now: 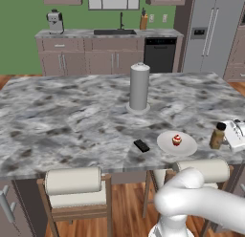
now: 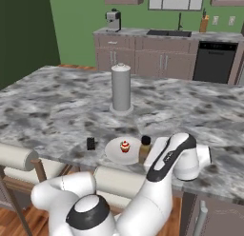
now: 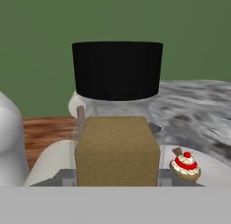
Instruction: Take the cinnamon bottle from the cabinet and place it on the dining table, next to the plate with the cupcake. Then take the chocolate from the dining counter and place it on the cupcake plate.
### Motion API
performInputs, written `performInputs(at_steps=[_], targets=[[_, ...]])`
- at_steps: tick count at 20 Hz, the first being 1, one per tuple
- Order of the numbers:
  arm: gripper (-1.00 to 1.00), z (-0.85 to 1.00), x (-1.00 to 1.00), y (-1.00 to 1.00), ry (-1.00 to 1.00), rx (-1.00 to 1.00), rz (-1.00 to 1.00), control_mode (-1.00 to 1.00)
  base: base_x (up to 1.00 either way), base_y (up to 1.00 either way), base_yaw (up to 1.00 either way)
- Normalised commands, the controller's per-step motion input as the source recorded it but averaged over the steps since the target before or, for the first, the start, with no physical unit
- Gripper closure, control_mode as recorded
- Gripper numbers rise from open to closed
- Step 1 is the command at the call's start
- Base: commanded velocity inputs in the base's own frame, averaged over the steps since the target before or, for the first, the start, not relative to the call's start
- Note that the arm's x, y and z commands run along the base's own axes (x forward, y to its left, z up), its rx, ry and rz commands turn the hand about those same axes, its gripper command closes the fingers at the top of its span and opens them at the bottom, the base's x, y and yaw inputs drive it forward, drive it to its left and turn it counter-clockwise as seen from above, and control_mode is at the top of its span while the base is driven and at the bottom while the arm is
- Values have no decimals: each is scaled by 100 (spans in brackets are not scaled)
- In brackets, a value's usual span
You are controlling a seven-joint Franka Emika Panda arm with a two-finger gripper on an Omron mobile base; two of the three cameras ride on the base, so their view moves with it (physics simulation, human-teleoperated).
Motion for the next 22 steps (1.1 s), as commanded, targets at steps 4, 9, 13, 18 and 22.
performInputs(at_steps=[4, 9, 13, 18, 22], targets=[[100, -11, 33, -2, 0, 6, 0, -100, 0, 0, 0], [100, -13, 35, -4, 0, 2, 0, -100, 0, 0, 0], [100, -20, 21, -15, 0, 0, 0, -100, 0, 0, 0], [100, -22, 18, -15, 0, 0, 1, -100, 0, 0, 0], [100, -26, 21, -5, 0, 0, 1, -100, 0, 0, 0]])
